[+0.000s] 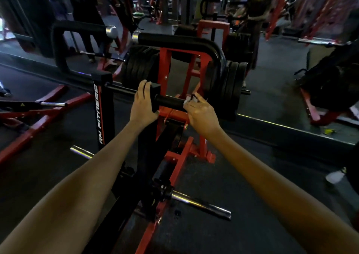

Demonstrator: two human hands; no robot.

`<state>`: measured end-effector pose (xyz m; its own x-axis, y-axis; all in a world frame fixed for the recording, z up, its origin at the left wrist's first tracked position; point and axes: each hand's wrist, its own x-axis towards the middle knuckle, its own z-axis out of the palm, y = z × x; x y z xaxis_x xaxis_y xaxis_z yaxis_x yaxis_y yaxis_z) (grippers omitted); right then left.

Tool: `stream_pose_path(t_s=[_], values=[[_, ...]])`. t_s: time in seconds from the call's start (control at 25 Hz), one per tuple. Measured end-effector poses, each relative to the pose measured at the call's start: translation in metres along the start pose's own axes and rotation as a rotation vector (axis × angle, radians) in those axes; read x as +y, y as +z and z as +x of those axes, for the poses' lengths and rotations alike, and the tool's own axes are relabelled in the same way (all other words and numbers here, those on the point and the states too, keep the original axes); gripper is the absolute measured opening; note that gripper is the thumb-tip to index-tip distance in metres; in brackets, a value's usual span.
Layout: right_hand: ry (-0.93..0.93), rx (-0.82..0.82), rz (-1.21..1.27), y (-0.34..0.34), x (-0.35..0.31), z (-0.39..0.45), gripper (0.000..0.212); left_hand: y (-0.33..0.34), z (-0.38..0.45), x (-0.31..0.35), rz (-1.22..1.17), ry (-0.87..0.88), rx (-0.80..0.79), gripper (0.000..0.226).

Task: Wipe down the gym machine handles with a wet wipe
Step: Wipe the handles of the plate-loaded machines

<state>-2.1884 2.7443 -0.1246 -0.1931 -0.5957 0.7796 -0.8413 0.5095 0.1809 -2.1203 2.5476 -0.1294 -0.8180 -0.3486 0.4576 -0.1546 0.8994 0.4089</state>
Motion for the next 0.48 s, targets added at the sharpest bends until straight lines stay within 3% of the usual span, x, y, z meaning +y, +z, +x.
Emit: stream_pose_path(t_s=[0.2,0.36,0.48], values=[[0.181,-0.226,0.098,0.019,-0.036,0.049,0.014,0.000,-0.002,-0.012,-0.032,0.093,0.025,0.094],[0.120,-0.434,0.109,0.028,-0.061,0.074,0.022,-0.003,-0.001,-0.022,-0.089,0.127,0.009,0.096],[-0.051,-0.566,-0.008,0.020,-0.053,0.069,0.041,-0.005,0.001,-0.021,-0.081,0.107,-0.003,0.099]])
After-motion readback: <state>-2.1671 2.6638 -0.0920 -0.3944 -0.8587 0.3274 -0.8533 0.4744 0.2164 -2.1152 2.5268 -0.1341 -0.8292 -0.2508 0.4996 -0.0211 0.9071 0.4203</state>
